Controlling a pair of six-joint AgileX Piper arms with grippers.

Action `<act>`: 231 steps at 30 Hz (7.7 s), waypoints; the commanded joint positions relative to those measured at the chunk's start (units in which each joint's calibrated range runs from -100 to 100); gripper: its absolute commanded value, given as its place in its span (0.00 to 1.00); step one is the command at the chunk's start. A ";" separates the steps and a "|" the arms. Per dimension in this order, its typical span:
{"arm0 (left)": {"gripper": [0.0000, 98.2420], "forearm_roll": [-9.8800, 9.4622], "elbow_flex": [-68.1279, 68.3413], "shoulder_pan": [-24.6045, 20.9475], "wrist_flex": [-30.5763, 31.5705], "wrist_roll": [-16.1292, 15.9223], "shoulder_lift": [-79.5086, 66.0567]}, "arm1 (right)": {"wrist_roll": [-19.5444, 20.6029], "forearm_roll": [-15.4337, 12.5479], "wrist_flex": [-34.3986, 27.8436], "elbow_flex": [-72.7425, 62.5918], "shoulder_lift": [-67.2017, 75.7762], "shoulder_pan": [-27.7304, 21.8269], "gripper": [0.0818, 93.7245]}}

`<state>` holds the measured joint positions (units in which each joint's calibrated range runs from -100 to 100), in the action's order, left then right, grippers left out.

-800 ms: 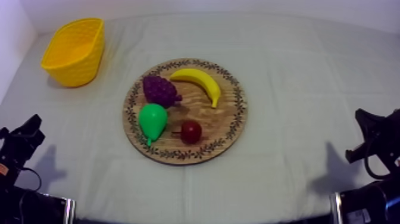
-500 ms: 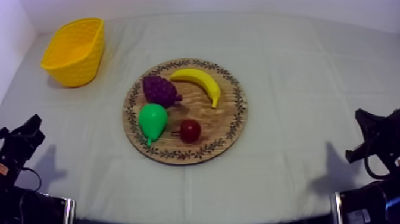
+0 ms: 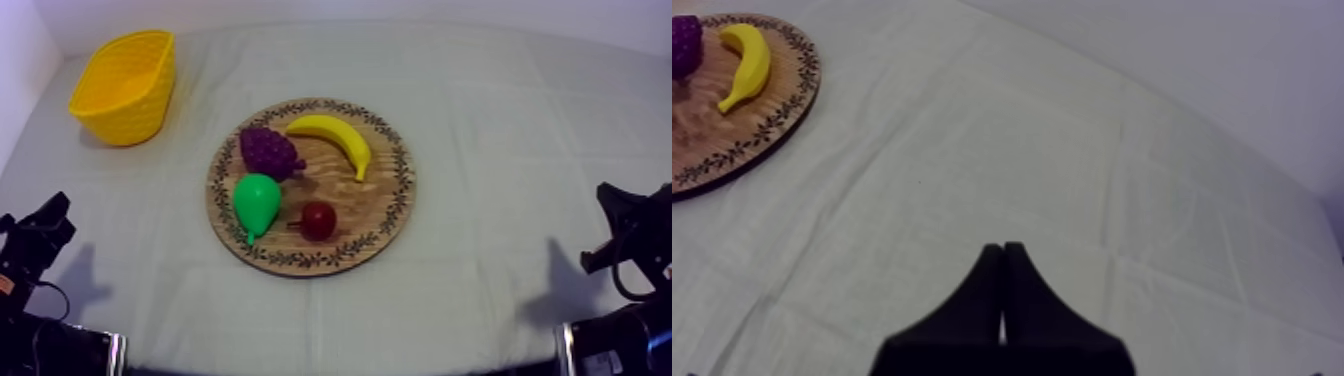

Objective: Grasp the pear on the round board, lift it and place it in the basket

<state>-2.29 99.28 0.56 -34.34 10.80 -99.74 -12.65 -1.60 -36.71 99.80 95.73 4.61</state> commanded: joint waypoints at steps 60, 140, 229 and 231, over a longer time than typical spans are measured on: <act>0.00 9.51 -89.24 23.49 -56.80 1.11 93.90 | 0.02 0.06 0.01 -0.02 0.03 -0.01 0.00; 0.95 12.36 -78.90 25.26 -37.85 3.56 123.62 | 0.02 0.06 0.01 -0.02 0.03 -0.01 0.00; 0.54 4.89 -120.82 -3.97 -60.52 -8.05 119.97 | 0.02 0.06 0.01 -0.02 0.03 -0.01 0.00; 0.54 4.94 -122.20 -4.55 -60.73 -8.17 120.91 | 0.02 0.06 0.01 -0.02 0.03 -0.01 0.00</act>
<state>2.61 -22.06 -3.68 -94.97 2.68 20.87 -12.61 -1.54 -36.71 99.80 95.73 4.61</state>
